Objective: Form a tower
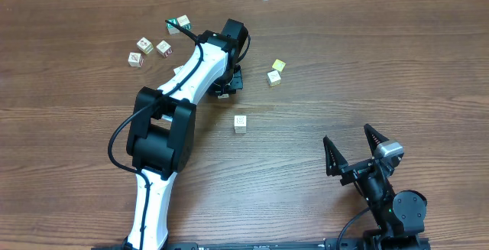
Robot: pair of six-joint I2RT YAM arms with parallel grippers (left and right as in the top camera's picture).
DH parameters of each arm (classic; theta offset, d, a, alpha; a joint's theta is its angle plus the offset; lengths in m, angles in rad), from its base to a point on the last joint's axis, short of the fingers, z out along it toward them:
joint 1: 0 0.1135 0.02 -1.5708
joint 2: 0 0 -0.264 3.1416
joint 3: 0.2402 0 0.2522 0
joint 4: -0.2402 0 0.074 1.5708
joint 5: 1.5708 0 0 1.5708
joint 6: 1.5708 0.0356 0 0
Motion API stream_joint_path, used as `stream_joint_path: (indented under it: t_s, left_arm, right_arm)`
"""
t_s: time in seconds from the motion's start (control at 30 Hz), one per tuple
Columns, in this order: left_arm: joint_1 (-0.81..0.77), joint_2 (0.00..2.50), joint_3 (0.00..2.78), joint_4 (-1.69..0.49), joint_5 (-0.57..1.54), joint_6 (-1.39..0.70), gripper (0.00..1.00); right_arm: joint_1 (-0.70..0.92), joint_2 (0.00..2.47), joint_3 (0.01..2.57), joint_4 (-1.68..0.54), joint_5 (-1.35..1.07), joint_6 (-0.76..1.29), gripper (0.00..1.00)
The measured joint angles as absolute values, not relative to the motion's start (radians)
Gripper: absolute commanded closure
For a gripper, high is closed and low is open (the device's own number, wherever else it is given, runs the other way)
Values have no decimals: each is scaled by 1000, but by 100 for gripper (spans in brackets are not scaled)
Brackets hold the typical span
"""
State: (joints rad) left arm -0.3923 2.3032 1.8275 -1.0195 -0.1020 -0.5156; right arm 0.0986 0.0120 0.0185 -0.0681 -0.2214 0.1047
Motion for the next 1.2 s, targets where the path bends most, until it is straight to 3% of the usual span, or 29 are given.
stream_joint_path:
  t_s: [0.1, 0.17, 0.4, 0.57, 0.77, 1.2]
  left_arm:
    - [-392, 2303, 1827, -1020, -102, -516, 86]
    - [-392, 2303, 1827, -1020, -104, -516, 78]
    - [-392, 2303, 1827, -1023, -107, -513, 75]
    - [-392, 2303, 1827, -1034, -109, -513, 76]
    - [-392, 2303, 1827, -1037, -109, -512, 84]
    - [-392, 2303, 1827, -1037, -109, -459, 79]
  right_arm:
    - [99, 12, 19, -68, -221, 105, 0]
    - [99, 12, 19, -68, -221, 105, 0]
    - [99, 12, 19, -68, -222, 105, 0]
    - [99, 12, 19, -69, -221, 105, 0]
    - [99, 12, 19, -68, -221, 105, 0]
    - [99, 12, 19, -68, -221, 105, 0]
